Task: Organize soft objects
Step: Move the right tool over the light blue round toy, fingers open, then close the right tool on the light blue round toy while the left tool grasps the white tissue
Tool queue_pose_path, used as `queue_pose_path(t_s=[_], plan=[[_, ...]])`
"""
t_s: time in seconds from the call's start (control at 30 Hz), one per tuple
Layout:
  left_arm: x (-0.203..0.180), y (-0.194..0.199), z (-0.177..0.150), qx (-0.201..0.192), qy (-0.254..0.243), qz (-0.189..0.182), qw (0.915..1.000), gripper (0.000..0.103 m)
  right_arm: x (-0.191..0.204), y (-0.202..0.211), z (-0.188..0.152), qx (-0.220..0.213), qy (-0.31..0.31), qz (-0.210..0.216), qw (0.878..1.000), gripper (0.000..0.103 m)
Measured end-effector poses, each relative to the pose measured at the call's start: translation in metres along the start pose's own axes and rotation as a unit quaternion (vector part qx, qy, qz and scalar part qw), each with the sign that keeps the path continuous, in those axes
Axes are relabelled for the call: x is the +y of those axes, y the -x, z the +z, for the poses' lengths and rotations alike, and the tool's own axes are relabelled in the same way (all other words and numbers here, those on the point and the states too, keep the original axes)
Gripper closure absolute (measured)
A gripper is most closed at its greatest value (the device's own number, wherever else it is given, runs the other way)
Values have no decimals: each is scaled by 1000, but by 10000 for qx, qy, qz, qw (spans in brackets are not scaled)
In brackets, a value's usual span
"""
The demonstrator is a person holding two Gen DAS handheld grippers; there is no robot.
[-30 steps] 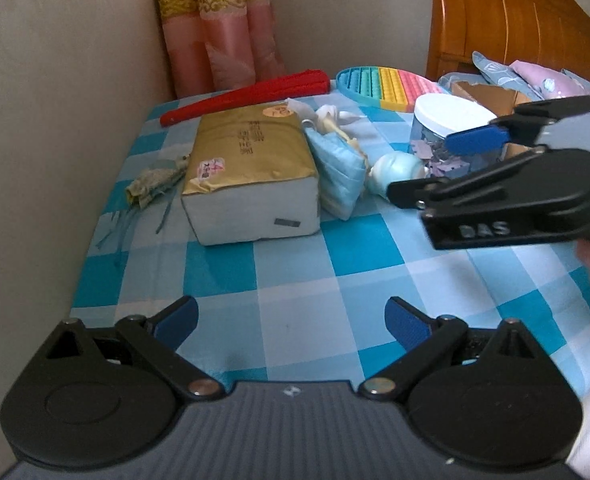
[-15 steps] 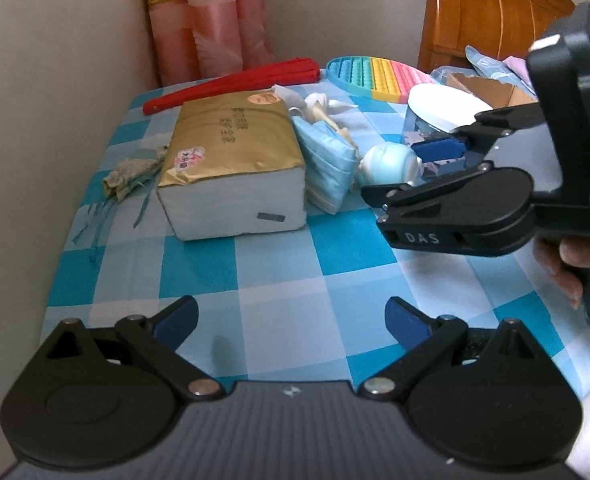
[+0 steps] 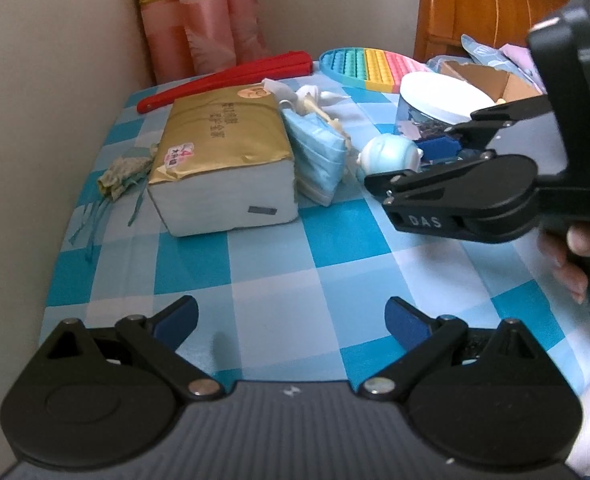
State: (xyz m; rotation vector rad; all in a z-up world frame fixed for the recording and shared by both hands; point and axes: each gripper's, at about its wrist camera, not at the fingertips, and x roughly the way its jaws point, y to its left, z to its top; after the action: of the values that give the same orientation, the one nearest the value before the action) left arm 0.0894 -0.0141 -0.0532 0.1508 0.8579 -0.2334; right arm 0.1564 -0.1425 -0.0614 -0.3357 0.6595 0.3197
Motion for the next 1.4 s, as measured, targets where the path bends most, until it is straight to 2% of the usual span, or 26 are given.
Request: queue_pose_path(t_s=[0.33, 0.43, 0.67, 0.83, 0.97, 1.13, 1.4], plan=[[-2, 14, 13, -105, -213, 286, 9993, 4, -7, 37, -16, -93, -45, 109, 9999, 54], [1, 21, 24, -143, -193, 207, 9995, 4, -13, 46, -23, -86, -121, 150, 9998, 54], [-5, 35, 83, -605, -406, 125, 9973, 4, -17, 66, -43, -109, -212, 363, 9991, 53], [-19, 14, 131, -563, -742, 37, 9956, 4, -18, 77, -50, -216, -298, 507, 9980, 53], [-29, -9, 166, -327, -873, -174, 9955, 4, -20, 83, -53, -281, -309, 559, 9976, 53], [-30, -47, 202, 214, -825, -41, 9964, 4, -26, 86, -54, -328, -408, 595, 9969, 53], [-30, -103, 224, 942, -768, -243, 9923, 5, -33, 81, -59, -259, -514, 609, 9965, 53]])
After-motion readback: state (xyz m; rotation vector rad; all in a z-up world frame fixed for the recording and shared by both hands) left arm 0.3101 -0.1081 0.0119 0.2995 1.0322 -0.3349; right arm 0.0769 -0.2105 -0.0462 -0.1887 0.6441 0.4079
